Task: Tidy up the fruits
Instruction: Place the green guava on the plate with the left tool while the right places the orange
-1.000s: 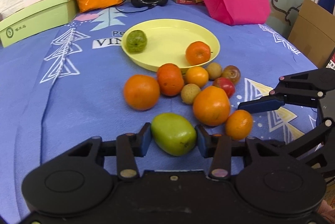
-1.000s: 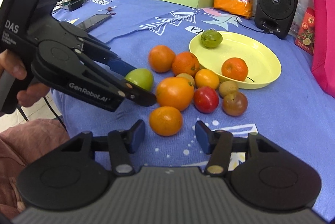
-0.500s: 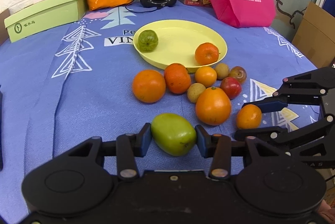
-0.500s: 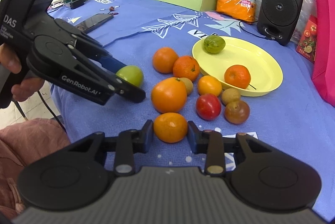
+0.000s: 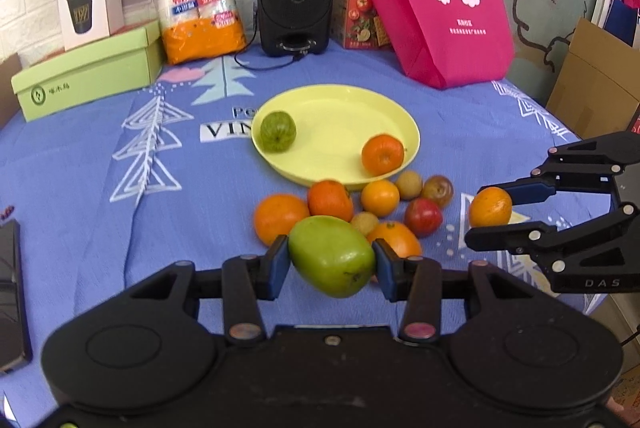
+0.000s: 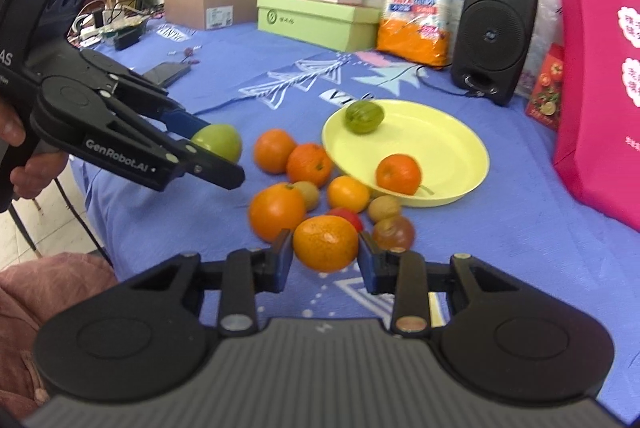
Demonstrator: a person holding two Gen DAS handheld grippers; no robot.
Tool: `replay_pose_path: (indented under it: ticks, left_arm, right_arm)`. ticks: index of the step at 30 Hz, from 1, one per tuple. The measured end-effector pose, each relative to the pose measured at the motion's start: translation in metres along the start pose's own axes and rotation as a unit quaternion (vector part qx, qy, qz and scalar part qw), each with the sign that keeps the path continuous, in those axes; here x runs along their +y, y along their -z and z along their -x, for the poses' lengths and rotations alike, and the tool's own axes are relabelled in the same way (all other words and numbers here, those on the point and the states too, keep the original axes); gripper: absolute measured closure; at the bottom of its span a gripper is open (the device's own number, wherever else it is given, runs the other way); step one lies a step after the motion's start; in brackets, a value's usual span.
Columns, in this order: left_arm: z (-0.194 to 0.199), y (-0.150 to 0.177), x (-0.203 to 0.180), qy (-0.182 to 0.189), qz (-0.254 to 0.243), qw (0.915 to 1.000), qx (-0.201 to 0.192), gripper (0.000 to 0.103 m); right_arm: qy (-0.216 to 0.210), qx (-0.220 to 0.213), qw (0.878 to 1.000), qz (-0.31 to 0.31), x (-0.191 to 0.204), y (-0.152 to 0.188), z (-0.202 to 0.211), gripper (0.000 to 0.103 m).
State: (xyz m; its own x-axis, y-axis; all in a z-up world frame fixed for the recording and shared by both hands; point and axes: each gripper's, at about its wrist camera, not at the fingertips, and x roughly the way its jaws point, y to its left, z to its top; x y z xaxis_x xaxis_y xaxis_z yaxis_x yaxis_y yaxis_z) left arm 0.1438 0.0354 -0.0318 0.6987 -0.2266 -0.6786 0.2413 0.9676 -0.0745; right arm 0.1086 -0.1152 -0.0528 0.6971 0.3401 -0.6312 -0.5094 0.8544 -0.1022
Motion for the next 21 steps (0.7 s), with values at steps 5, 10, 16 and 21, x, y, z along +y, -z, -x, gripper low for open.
replay_pose_path:
  ticks: [5,10,16,21]
  left_arm:
    - [0.000,-0.015,0.001,-0.011,-0.002,0.9999,-0.009,0.059]
    - [-0.012,-0.039,0.004,-0.020,-0.001,0.9997,-0.017,0.059]
    - [-0.047,-0.071,0.012,-0.018,0.006,0.9998,-0.010,0.059]
    - [-0.082,-0.087,0.023,-0.019,0.015,0.9997,0.008,0.059]
  right_arm:
    - [0.011,-0.012,1.000,-0.006,-0.009,-0.004,0.006,0.069]
    - [0.024,-0.027,0.999,-0.014,-0.022,-0.019,0.002,0.069]
    - [0.042,-0.046,0.997,-0.053,-0.054,-0.046,-0.017,0.069]
    - [0.052,-0.037,0.995,-0.079,-0.079,-0.061,-0.044,0.069]
